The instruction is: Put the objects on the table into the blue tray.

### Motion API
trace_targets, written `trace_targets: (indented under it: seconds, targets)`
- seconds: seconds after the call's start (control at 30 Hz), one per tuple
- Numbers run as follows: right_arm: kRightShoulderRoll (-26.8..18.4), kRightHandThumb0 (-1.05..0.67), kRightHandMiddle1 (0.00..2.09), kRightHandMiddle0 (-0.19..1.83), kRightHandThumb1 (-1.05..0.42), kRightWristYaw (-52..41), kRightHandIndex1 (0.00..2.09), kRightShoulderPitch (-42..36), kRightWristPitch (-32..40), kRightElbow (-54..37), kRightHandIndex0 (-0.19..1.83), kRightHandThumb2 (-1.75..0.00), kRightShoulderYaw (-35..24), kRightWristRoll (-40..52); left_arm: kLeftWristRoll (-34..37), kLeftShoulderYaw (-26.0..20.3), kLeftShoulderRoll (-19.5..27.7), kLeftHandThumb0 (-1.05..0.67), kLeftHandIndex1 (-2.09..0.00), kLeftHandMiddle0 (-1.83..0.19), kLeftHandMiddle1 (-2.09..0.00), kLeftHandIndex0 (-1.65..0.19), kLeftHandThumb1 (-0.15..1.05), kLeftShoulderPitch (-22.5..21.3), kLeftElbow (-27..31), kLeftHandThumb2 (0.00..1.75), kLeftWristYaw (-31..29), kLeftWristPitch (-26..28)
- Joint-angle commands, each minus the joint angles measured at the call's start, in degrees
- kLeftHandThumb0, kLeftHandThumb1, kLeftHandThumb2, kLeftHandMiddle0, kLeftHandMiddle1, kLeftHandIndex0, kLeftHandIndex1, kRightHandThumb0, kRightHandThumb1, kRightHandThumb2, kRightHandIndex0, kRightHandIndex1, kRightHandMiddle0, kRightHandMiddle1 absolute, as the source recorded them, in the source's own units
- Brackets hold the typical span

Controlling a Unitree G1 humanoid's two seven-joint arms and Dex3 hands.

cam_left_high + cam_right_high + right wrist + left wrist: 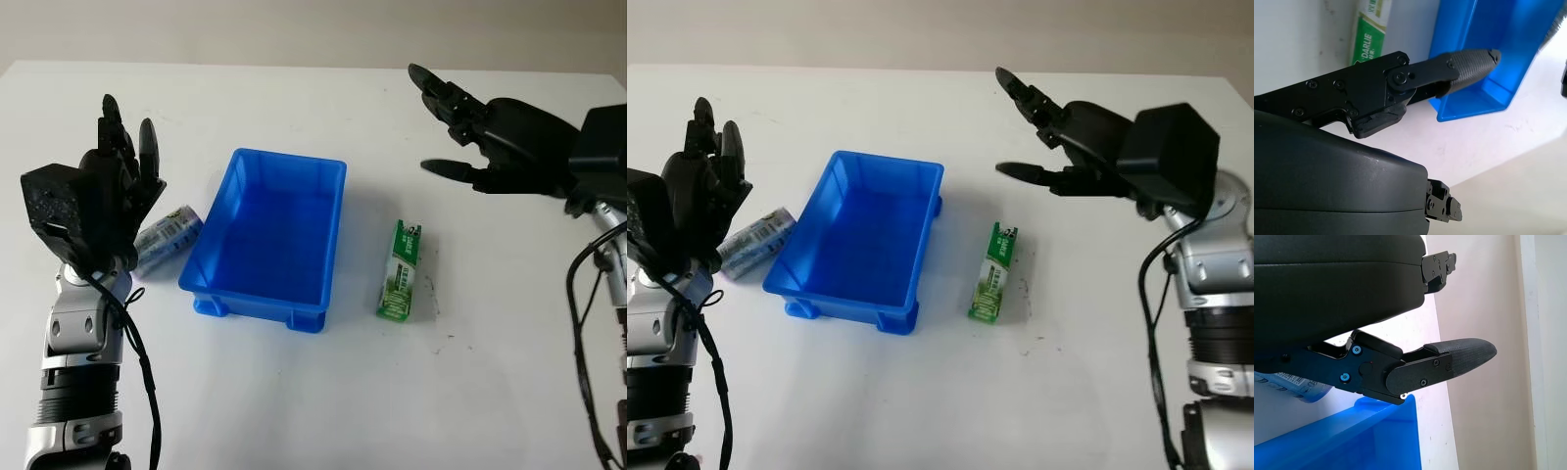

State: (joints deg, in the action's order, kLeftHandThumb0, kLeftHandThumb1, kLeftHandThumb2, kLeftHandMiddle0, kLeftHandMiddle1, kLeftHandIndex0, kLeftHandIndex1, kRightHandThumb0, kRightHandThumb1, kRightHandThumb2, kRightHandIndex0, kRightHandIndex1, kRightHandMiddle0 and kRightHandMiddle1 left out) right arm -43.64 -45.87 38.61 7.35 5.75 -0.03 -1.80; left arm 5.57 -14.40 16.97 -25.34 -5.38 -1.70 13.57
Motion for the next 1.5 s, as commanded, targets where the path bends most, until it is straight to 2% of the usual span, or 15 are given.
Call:
trace_targets:
  seconds: [0.0,0.13,0.37,0.47,0.73,1.2,1.47]
  targets:
    - [-2.56,-0.89,0.02,-0.18,-0.94,-1.07,0.01,1.30,-1.87,-2.10,-0.18,-0.05,1.24,-1.87,0.27,-0.12,0.53,-0.76,0.00,0.19,0.00,0.19,1.05,-1.21,-0.27,0.67,-0.45,-0.85]
    - [-4.64,-0.88,0.04,-0.17,-0.90,-3.19,0.02,1.54,-6.10,-2.89,-0.17,-0.03,2.94,-4.49,0.31,-0.21,0.64,-0.77,0.00,0.19,0.00,0.19,1.05,-1.41,-0.41,0.66,-0.52,-0.78]
    - [-8.06,-0.89,0.06,-0.14,-0.85,-5.82,0.03,2.12,-21.55,-0.75,-0.18,-0.04,6.47,-10.23,-0.06,0.05,0.56,-0.76,0.00,0.19,0.00,0.19,1.05,-1.53,-0.28,0.67,-0.19,-0.49]
    - [-9.34,-0.85,0.07,-0.08,-0.84,-5.58,0.06,2.57,-28.86,0.21,-0.13,-0.04,7.83,-13.20,-0.14,0.11,0.54,-0.75,0.00,0.19,0.00,0.19,1.05,-1.55,-0.22,0.67,-0.04,-0.43]
    - [-10.85,-0.82,0.08,-0.01,-0.82,-4.08,0.08,2.10,-41.82,4.95,-0.06,-0.05,9.44,-17.14,-0.07,0.02,0.80,-0.76,0.00,0.19,0.00,0.19,1.05,-1.53,-0.23,0.67,-0.27,-0.41]
    - [-11.36,-0.76,0.07,0.08,-0.74,-1.10,0.09,0.41,-51.22,11.21,0.02,-0.04,9.63,-17.16,0.15,-0.02,0.88,-0.76,0.00,0.19,0.00,0.19,1.05,-1.74,-0.53,0.65,-0.40,-0.38]
    - [-10.53,-0.65,0.07,0.12,-0.79,-0.23,0.09,-1.19,-52.01,11.98,0.08,-0.06,10.08,-15.43,-0.10,0.14,1.02,-0.75,0.00,0.19,0.00,0.19,1.05,-1.91,-1.00,0.66,-0.50,-0.85]
